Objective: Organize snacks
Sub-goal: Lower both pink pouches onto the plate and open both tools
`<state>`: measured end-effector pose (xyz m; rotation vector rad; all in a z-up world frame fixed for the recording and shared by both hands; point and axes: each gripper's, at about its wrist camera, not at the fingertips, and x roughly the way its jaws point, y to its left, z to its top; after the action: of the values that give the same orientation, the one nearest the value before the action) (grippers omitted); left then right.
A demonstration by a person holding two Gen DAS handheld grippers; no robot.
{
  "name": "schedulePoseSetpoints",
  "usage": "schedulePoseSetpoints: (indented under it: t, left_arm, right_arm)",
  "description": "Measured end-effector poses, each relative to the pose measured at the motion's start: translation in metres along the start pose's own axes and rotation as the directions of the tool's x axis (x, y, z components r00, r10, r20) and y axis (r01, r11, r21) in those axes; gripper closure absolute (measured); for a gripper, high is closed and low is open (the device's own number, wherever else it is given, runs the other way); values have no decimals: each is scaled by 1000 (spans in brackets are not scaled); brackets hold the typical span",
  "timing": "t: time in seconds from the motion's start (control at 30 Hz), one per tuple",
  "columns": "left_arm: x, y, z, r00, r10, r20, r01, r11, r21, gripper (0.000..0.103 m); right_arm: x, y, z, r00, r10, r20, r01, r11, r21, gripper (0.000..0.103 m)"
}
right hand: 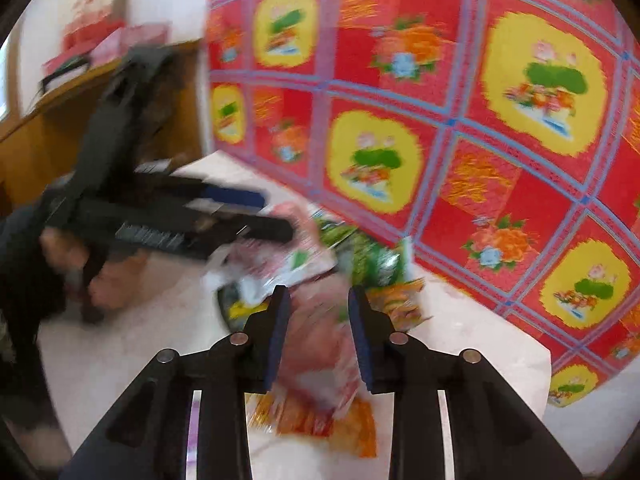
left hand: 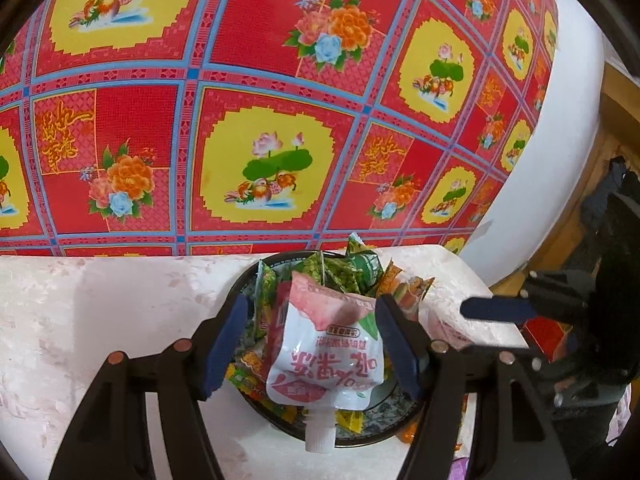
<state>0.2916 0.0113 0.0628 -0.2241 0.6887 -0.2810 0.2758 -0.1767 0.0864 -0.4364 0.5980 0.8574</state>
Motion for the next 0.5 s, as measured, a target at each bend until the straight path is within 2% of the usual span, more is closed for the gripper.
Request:
schedulePoseSetpoints:
  t: [0.17, 0.23, 0.27, 0.3, 0.4, 0.5]
  left_arm:
    - [-1, -3, -1, 1000, -2, 5, 1, 1000, 12, 33]
    - [-2, -3, -1, 1000, -10, 7, 10, 1000, 12, 33]
    - [-3, -3, -1, 1000, -11, 8, 11, 1000, 12, 33]
    - [-3, -2, -1, 1000, -10, 9, 10, 1000, 12, 33]
    - [-1, -1, -1, 1000, -14, -1, 14, 1000, 2, 33]
    - [-2, 0, -1, 1000, -16, 2, 16, 1000, -2, 33]
  right_arm:
    - [-4, -5, -5, 1000, -17, -8, 17, 1000, 6, 71]
    - [-13, -6, -7, 999, -47, 5, 47, 999, -18, 51]
    - [-20, -4, -10, 998, -64, 12, 65, 997, -41, 32]
    - [-26, -2, -12, 997, -69, 25, 70, 996, -54, 27]
    - [-34, 4, -23, 997, -38, 73, 41, 998, -43, 27]
    - [-16, 7, -26, 994, -102, 30, 103, 994, -28, 28]
